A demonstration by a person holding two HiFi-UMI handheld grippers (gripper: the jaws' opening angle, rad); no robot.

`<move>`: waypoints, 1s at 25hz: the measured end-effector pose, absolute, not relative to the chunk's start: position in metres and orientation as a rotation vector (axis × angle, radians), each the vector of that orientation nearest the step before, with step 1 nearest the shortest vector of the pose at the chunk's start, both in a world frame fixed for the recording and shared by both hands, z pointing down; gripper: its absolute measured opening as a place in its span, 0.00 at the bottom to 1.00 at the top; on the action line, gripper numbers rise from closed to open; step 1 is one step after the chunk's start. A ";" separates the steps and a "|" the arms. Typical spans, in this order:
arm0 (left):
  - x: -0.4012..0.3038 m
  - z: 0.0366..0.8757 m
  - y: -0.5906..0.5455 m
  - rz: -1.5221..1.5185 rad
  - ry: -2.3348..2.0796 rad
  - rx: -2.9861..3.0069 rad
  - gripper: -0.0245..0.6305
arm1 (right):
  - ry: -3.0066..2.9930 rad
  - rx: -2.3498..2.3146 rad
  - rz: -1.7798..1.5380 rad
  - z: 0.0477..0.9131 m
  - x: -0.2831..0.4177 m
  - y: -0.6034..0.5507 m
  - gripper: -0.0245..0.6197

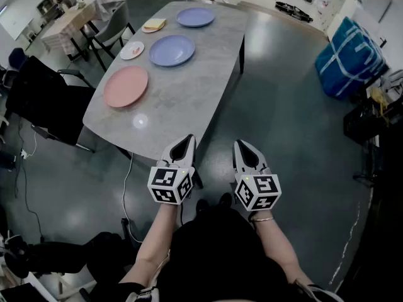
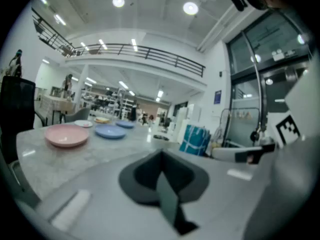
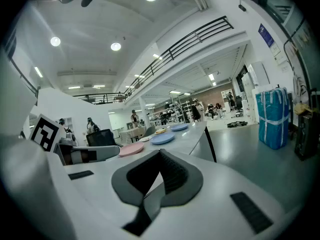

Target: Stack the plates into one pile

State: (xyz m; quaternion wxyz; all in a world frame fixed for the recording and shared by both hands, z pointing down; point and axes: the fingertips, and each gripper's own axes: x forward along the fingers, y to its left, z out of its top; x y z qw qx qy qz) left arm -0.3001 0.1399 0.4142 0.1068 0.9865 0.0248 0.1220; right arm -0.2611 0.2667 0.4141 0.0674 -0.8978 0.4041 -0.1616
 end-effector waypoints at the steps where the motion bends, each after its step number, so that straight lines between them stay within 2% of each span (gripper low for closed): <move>1: -0.298 0.414 0.140 0.358 0.076 2.904 0.05 | 1.215 -2.706 -0.488 0.414 -0.259 0.267 0.05; 25: -0.230 0.416 0.186 0.369 0.106 2.965 0.06 | 1.034 -2.726 -0.391 0.406 -0.189 0.346 0.05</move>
